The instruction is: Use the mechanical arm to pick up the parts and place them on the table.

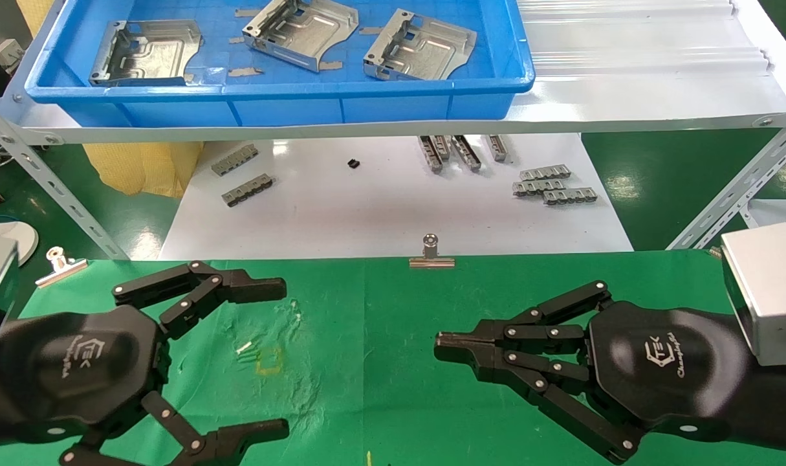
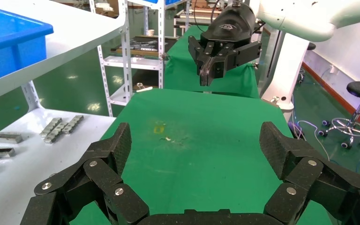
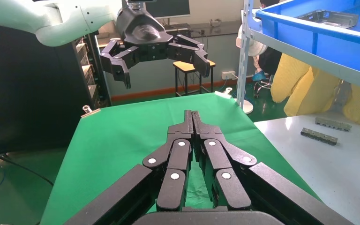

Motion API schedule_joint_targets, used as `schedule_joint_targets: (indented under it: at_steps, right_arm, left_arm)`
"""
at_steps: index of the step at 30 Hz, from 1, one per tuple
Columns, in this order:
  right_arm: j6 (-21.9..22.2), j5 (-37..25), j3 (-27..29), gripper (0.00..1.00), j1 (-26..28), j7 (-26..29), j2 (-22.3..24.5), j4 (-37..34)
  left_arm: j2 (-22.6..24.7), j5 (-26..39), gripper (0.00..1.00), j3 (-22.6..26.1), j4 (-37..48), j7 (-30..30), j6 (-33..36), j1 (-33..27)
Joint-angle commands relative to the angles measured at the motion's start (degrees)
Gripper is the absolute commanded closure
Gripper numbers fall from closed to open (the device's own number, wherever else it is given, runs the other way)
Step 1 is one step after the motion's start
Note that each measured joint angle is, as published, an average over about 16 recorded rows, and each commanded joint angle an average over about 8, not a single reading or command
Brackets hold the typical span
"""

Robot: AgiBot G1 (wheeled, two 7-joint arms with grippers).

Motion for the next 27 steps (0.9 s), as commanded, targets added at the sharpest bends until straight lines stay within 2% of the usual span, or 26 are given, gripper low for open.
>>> schedule_joint_targets:
  at_steps: [1, 5, 11, 18, 22, 27]
  right_arm:
    - [0.0, 0.0, 0.0, 1.0, 0.0, 0.0, 0.0, 0.0]
    - [-0.01, 0.0, -0.01, 1.0, 0.01, -0.01, 0.0, -0.01]
    - [-0.01, 0.01, -0.02, 1.0, 0.01, -0.01, 0.0, -0.02]
    - [-0.01, 0.01, -0.03, 1.0, 0.02, -0.02, 0.0, -0.02]
    - [-0.01, 0.02, -0.03, 1.0, 0.02, -0.02, 0.0, -0.02]
    - [0.0, 0.02, -0.04, 1.0, 0.02, -0.02, 0.01, -0.02]
  left_arm:
    - [-0.06, -0.14, 0.0, -0.03, -0.13, 0.07, 0.09, 0.29]
    - [0.08, 1.82, 0.0, 0.01, 0.78, -0.33, -0.96, -3.5]
    - [4.18, 8.44, 0.0, 2.16, 7.57, -1.49, -3.18, -15.77]
    - [15.15, 18.88, 0.0, 7.11, 27.51, 0.97, -7.36, -32.29]
    - [21.5, 24.01, 0.0, 9.02, 40.77, 4.26, -13.76, -39.51]
    - [27.61, 28.06, 0.0, 10.23, 52.9, 8.08, -23.28, -45.24]
